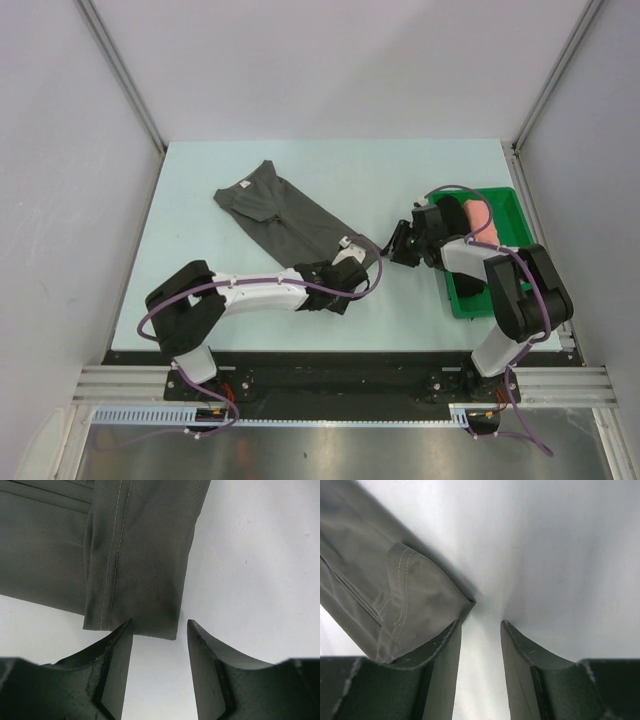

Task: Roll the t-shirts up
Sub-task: Roll the T-shirt to the center of the board.

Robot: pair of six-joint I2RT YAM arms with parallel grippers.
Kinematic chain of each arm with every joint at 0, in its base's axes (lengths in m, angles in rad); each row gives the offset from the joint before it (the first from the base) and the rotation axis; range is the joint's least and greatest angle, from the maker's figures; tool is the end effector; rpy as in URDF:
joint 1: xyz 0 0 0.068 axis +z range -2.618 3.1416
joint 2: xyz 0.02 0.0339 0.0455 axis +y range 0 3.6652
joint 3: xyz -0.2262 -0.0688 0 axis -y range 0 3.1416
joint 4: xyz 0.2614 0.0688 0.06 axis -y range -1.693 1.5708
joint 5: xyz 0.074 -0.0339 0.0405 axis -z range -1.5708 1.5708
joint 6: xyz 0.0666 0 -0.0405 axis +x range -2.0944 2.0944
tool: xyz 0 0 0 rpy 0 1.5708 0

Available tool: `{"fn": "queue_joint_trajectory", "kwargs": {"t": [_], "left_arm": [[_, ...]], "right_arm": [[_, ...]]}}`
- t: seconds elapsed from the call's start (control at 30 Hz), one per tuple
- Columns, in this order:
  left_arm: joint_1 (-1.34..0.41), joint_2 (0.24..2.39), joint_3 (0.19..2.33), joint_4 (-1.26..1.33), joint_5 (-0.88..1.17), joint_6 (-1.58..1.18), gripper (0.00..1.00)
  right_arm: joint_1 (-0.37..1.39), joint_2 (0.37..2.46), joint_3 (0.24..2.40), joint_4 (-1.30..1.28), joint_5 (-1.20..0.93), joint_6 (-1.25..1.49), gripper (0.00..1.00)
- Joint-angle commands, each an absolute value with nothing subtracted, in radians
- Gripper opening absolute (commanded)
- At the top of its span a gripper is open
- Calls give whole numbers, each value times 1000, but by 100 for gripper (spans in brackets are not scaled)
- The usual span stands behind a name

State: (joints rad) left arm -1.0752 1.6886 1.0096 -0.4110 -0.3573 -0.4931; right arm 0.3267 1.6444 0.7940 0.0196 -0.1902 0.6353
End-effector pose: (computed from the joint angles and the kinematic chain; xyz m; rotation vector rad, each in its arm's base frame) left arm 0.1873 -0.2975 0.0997 0.6243 2.4778 -0.1156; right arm 0.3257 0.1237 0.0793 0.2918 2.4754 0.6576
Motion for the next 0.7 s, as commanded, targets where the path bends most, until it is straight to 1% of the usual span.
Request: {"fn": "queue_joint_trajectory", "kwargs": {"t": [0.0,0.13,0.37,0.67], "left_arm": [[-1077,1704,1029,-384,-374,-489,50],[-1080,1704,1017,-364,-357,-489,48],[-1088,1687,1022,-385,-373,-479,50],[-1114,1684,1008,-390,-382,-482,50]], "right_arm": [[324,1672,787,87,-206,637,42],[325,1689,788,104,-207,644,42],[324,1718,788,138,-216,661,40],[324,1724,788,150,-215,667,32]]}}
